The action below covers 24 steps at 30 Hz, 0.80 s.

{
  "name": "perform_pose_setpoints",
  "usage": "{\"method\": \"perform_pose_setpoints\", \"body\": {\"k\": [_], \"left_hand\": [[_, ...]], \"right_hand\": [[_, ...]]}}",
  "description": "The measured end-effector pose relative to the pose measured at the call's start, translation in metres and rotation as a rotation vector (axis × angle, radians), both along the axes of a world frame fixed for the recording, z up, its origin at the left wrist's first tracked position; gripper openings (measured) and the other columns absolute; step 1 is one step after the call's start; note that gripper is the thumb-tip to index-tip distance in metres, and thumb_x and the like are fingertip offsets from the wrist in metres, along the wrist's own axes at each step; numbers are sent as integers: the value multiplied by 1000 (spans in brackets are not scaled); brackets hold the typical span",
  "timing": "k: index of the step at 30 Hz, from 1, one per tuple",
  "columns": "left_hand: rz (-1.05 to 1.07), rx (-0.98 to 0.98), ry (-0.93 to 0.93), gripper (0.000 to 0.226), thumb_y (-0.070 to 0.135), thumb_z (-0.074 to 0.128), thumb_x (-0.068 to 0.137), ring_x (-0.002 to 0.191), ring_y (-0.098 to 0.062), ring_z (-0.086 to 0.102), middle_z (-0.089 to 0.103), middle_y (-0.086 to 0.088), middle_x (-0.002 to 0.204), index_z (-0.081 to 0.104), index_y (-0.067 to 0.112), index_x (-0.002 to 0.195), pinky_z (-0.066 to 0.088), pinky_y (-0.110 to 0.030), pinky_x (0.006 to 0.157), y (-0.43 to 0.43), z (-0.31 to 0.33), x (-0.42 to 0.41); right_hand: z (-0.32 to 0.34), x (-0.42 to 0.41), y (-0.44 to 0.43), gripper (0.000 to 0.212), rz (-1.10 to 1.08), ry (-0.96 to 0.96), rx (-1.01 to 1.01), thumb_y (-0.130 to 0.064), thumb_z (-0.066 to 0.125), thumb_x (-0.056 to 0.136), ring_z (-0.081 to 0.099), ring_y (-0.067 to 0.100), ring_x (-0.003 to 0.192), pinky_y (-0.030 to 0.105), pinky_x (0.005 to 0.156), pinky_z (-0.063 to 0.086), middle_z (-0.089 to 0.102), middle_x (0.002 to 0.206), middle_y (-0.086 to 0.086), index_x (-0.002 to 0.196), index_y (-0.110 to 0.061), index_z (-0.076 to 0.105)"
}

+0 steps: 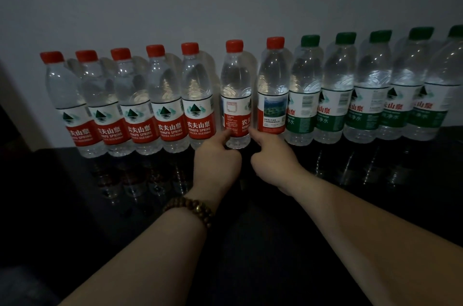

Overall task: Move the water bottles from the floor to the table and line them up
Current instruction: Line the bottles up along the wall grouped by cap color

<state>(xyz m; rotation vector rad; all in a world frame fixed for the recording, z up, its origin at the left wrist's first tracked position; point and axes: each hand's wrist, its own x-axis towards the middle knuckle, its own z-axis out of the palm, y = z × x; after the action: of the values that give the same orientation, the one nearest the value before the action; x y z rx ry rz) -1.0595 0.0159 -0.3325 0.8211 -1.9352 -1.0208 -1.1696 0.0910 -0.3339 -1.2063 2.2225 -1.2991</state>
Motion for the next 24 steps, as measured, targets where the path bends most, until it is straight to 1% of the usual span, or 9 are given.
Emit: {"method": "perform_pose_setpoints", "body": {"k": [4, 7, 10, 11, 13, 15, 20, 22, 24], "left_hand": [[-9, 10, -3, 63, 1, 56, 81, 89, 8, 56, 57, 34, 90, 64, 34, 134, 39, -2, 65, -1, 0, 1], [71, -8, 30, 55, 2, 60, 84, 85, 12, 52, 66, 21, 105, 66, 25, 134, 36, 5, 61, -2, -1, -1], [105, -6, 15, 54, 1, 59, 84, 98, 3, 58, 70, 4, 126, 65, 18, 135, 33, 4, 66, -3, -2, -3], [82, 9, 14, 57, 0, 58, 84, 95, 5, 59, 69, 2, 127, 64, 17, 137, 35, 4, 65, -3, -2, -4], [49, 22, 12, 62, -3, 56, 82, 80, 15, 53, 69, 3, 125, 61, 18, 139, 36, 6, 57, -3, -3, -4], [54, 0, 5, 63, -3, 55, 81, 78, 19, 46, 69, 3, 126, 61, 19, 140, 33, 9, 56, -3, -4, -3], [60, -16, -6, 58, 2, 58, 83, 91, 6, 50, 64, 15, 114, 64, 26, 135, 33, 5, 61, -3, -3, -2], [77, -20, 7, 53, 2, 59, 83, 88, 6, 51, 59, 22, 98, 67, 23, 131, 32, 4, 64, -2, -2, -2], [135, -33, 18, 48, 2, 60, 85, 96, 0, 55, 59, 23, 95, 68, 17, 130, 31, 6, 60, -3, -3, -2]], "right_hand": [[-1, 0, 0, 86, -8, -34, -36, 5, 51, 76, 55, 19, 130, 33, 97, 55, 52, 153, -5, 151, -35, 46], [-1, -1, 1, 85, -24, -48, -72, 3, 52, 77, 57, 18, 125, 34, 92, 58, 52, 153, -5, 152, -36, 44], [1, 0, 2, 90, -15, -25, -26, -1, 53, 75, 55, 26, 128, 41, 96, 57, 50, 154, 1, 155, -40, 37], [2, 1, 2, 91, -8, -13, -2, -2, 53, 74, 53, 28, 132, 42, 98, 56, 48, 156, 2, 155, -41, 36], [2, 1, 1, 90, 0, -2, 16, -2, 52, 74, 52, 28, 134, 41, 99, 56, 45, 158, 1, 154, -41, 37], [1, 0, 1, 87, -4, -3, 13, -1, 51, 75, 54, 26, 133, 37, 98, 55, 47, 157, -1, 152, -40, 42], [1, 2, 1, 86, 11, -16, 26, -8, 47, 67, 56, 22, 130, 38, 100, 55, 54, 151, -4, 146, -42, 51], [1, 3, 1, 87, 11, -20, 15, -9, 46, 65, 57, 22, 129, 38, 99, 56, 54, 151, -4, 146, -41, 52], [1, 3, 1, 87, 4, -38, -13, -7, 47, 67, 59, 22, 127, 40, 95, 58, 53, 152, -4, 147, -40, 50]]}}
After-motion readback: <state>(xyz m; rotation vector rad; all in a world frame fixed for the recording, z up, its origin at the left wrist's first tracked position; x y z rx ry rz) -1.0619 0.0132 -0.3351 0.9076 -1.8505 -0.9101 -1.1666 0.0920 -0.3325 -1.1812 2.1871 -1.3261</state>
